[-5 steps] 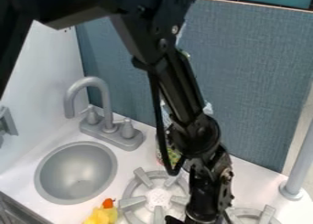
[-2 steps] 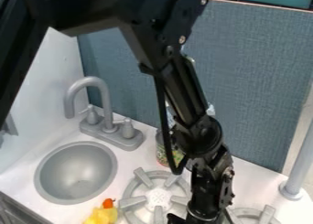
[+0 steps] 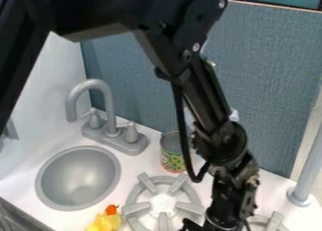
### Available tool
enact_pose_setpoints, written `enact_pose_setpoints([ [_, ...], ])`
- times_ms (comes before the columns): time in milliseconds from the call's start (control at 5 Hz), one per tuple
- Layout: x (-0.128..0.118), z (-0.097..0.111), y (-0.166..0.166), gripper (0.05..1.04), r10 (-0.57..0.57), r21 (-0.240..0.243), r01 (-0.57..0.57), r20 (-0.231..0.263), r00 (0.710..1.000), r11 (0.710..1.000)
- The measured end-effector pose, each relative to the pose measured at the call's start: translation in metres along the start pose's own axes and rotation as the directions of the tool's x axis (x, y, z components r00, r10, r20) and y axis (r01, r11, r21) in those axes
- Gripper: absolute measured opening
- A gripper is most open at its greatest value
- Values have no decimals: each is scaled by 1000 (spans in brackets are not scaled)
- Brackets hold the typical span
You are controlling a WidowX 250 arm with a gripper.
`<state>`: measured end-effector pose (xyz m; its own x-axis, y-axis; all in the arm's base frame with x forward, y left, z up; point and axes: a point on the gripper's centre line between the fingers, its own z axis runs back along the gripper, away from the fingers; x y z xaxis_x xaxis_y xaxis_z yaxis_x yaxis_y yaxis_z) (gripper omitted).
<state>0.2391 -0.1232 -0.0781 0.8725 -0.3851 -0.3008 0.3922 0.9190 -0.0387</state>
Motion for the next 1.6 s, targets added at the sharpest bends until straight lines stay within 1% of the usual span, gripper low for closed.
enact_pose_setpoints([
  [200,0,26,-1,97,15,62,-15,7,1000,998],
  [400,8,55,-13,97,-34,146,28,43,998,989],
  [600,20,76,-21,97,-68,202,53,66,996,978],
  [800,34,78,-24,97,-98,202,79,86,991,976],
  [1000,50,68,-27,97,-156,195,141,66,985,971],
  [1200,63,63,-33,97,-196,171,179,86,977,969],
  [1600,87,43,-40,97,-231,142,222,53,972,965],
])
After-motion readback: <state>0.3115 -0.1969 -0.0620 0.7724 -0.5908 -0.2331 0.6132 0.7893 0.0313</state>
